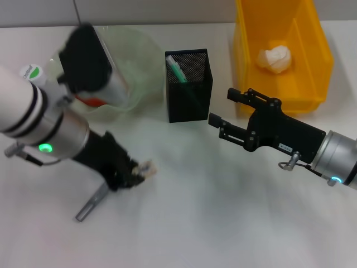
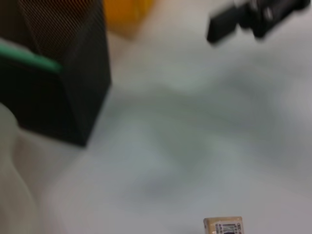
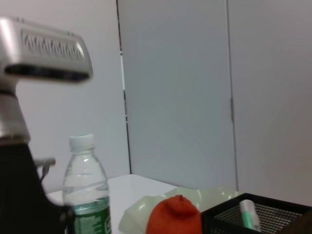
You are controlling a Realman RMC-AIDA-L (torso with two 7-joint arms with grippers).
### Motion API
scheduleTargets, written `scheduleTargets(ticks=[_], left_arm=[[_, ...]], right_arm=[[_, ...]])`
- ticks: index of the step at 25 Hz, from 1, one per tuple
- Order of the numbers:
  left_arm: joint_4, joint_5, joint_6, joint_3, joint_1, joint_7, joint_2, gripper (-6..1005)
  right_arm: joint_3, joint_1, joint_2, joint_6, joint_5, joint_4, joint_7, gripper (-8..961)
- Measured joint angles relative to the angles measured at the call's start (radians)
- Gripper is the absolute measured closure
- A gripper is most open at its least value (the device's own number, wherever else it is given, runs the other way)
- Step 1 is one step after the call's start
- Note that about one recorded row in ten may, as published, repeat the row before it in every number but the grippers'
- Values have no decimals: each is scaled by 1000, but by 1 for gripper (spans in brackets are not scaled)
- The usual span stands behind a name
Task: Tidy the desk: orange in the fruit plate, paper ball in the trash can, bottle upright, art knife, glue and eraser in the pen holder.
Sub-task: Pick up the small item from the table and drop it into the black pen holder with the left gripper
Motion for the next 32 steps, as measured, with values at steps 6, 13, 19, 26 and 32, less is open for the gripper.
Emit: scheduleTargets(ticks=[6,13,19,26,32], left_arm=[[25,-89,-51,-121,-22,41,1,703],[7,-99,-178,-140,-73,48,-3,689],[4,-144,-222,-131,-100,49,-6,677],[-4,-154,-276,-113,-116,22,-7,663],[-44,-143,-346,-99,-147,-12,-7,652]], right_arm=[[18,-17,0,-3,0,5,0,224],[19,-21,0,-4,0,43,-1,224],[19,-27,0,-7,1,76,-4,224],[19,-34,0,-44,2,110,-6,223],[14,-37,0,-60,1,122,-9,224]])
